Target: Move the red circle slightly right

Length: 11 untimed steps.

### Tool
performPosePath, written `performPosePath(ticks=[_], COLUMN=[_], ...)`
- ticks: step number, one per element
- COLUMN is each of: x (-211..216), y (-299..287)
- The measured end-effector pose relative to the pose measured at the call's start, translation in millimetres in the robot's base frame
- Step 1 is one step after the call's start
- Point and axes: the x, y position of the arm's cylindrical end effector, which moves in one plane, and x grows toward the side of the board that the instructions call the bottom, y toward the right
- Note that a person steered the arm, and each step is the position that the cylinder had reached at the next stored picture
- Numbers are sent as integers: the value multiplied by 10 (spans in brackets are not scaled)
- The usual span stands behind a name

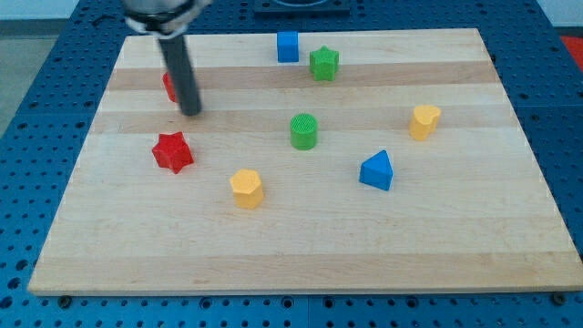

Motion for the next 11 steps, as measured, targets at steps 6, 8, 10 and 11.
performPosePath(ticks=[6, 8, 10, 11], x=[-528, -569, -810, -874], y=[-193, 216, 336, 283])
